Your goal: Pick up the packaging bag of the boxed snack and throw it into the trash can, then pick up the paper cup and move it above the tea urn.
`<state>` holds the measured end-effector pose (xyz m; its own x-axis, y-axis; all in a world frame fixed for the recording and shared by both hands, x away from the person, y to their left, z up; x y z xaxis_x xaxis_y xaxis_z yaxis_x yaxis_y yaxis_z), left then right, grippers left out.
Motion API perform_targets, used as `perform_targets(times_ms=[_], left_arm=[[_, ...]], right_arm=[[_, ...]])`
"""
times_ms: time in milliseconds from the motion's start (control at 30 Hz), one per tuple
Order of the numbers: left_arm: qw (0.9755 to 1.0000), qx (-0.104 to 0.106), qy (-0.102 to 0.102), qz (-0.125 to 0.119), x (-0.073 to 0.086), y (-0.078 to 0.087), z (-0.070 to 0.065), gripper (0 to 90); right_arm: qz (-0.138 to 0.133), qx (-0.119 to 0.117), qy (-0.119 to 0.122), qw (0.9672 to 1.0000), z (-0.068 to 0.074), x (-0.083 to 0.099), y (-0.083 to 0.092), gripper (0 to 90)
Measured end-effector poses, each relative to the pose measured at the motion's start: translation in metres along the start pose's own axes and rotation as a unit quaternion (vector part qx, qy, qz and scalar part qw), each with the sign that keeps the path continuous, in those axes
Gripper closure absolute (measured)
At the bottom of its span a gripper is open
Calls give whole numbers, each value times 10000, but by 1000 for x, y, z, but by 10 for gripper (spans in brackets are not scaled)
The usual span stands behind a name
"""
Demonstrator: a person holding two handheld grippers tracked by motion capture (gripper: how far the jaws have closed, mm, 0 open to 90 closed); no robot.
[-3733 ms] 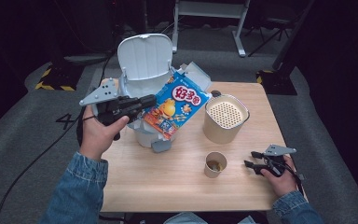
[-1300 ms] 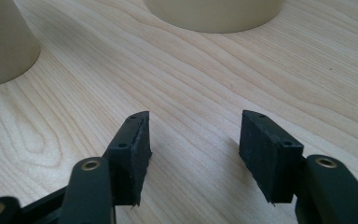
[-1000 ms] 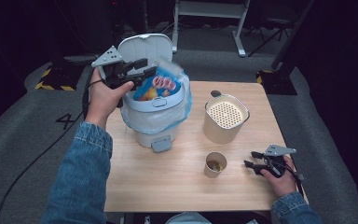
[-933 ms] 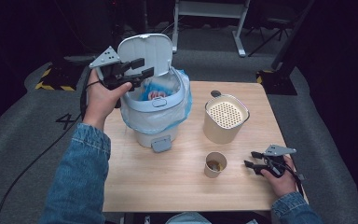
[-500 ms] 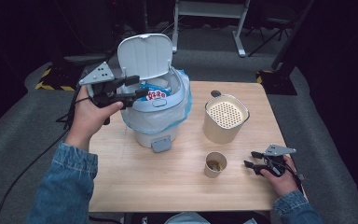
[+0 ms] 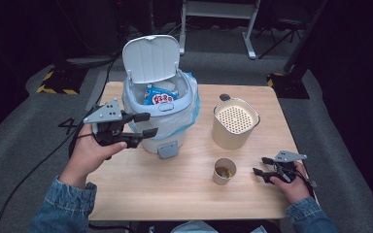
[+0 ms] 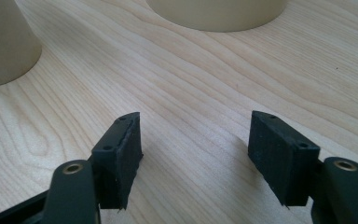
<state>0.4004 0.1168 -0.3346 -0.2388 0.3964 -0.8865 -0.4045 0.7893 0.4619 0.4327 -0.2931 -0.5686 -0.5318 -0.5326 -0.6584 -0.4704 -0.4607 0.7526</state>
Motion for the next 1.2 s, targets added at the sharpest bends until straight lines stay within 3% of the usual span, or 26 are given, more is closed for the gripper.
perform_targets(times_ms=[100, 133, 267, 300, 367, 433, 467, 500, 633, 767, 933, 1033, 1100, 1200], left_arm=[[10000, -3, -41, 80, 11, -4, -7, 432], [10000, -12, -42, 75, 15, -5, -10, 432], [9999, -21, -43, 108, 31, -10, -18, 432], [9999, -9, -29, 159, 43, -16, -22, 432], [9998, 5, -48, 191, 49, -20, -23, 427], [9995, 28, -15, 312, 69, -32, -23, 413], [9995, 28, -15, 312, 69, -32, -23, 412], [9993, 6, 6, 382, 80, -38, -22, 412], [9993, 48, 143, 353, 94, -48, -23, 413], [9991, 153, 371, 122, 108, -61, -23, 409], [9980, 209, 526, 280, 126, -74, -22, 414], [9959, 178, 446, 772, 144, -85, -21, 419], [9950, 191, 455, 865, 146, -87, -22, 420], [9906, 149, 429, 1292, 158, -96, -24, 419]], right_arm=[[-1, 0, 0, 10000, 0, 0, 0, 349], [26, 56, -29, 10000, -1, 0, 0, 291], [50, 97, -60, 9999, -2, 1, 0, 264], [54, 114, -45, 9999, -2, 2, 0, 262], [84, 125, -14, 9999, -2, 2, 2, 259], [133, 79, 28, 9999, 0, 3, 3, 252], [131, 11, 12, 9999, 1, 3, 5, 254], [119, -21, -14, 9999, 2, 2, 6, 256], [5, -143, 36, 9999, 7, -2, 12, 250], [36, -225, 150, 9996, 11, -3, 16, 248], [3, -308, 209, 9993, 14, -7, 21, 232], [-66, -376, 268, 9989, 20, -11, 23, 230], [-82, -396, 299, 9987, 22, -12, 24, 235], [-90, -482, 426, 9979, 30, -14, 25, 272]])
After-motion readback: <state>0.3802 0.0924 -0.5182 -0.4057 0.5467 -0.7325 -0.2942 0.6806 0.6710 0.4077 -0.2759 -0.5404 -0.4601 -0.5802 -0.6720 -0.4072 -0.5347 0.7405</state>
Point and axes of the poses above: each handheld gripper's, and its own axes: y roughly backward along the jaws, x roughly out of its underside, z roughly to its left, the point moved 10 cm from there along -y, roughly forward along the jaws, and after that the axes turned 8 degrees about z, right-handed, at the moved point
